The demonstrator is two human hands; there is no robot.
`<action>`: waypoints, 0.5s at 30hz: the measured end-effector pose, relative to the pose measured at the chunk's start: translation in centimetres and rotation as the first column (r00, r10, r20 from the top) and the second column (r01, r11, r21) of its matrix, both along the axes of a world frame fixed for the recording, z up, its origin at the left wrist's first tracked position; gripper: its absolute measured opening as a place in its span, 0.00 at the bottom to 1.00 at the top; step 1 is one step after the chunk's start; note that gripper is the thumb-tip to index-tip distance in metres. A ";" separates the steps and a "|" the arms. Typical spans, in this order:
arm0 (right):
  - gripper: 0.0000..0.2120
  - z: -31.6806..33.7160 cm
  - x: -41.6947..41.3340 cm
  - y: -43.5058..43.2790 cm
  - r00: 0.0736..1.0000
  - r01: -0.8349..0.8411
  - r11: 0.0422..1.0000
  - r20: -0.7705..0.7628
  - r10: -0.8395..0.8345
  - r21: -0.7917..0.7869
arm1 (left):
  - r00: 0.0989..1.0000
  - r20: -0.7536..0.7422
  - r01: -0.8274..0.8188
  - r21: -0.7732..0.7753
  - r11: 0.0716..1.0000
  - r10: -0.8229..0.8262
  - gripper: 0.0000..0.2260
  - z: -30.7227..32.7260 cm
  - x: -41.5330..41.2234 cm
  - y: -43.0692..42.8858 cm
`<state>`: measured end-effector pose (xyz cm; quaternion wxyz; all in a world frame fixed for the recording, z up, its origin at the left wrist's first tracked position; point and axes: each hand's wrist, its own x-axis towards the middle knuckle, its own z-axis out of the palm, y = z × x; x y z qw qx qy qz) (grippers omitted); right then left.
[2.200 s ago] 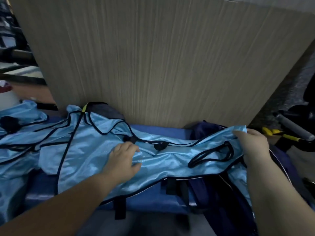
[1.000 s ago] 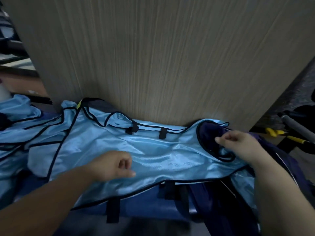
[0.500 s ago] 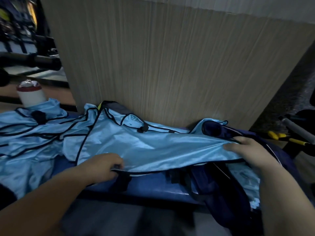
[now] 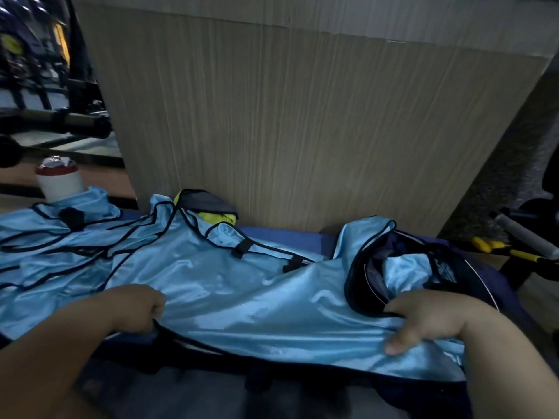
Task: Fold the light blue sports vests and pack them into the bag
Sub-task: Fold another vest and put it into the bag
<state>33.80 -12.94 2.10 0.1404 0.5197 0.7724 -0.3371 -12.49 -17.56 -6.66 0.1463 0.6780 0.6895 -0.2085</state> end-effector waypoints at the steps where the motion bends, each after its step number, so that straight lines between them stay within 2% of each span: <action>1: 0.20 -0.2 -0.1 0.3 0.999 0.004 0.999 0.048 -0.006 0.045 | 1.000 0.000 -0.004 -0.040 0.999 0.004 0.10 0.4 0.3 0.3; 4: 0.18 -0.2 0.1 1.2 0.993 0.101 0.983 0.038 -0.109 0.156 | 0.986 0.166 -0.008 -0.126 0.992 0.029 0.18 2.4 2.9 1.6; 6: 0.18 -0.3 0.4 2.0 0.977 0.214 0.950 -0.048 -0.209 0.226 | 0.946 0.323 0.073 -0.095 0.993 -0.038 0.24 3.5 5.7 3.1; 8: 0.16 -0.6 0.4 3.0 0.929 0.357 0.887 -0.207 -0.306 0.291 | 0.895 0.429 0.115 0.047 0.992 -0.124 0.22 3.5 9.2 5.4; 11: 0.13 -1.6 0.1 5.1 0.807 0.570 0.736 -0.420 -0.416 0.365 | 0.815 0.545 0.052 0.270 0.962 -0.197 0.09 1.4 14.0 9.6; 15: 0.15 -3.1 -0.2 7.4 0.745 0.664 0.622 -0.433 -0.507 0.415 | 0.857 0.467 -0.021 0.454 0.891 -0.217 0.11 -1.6 16.6 14.3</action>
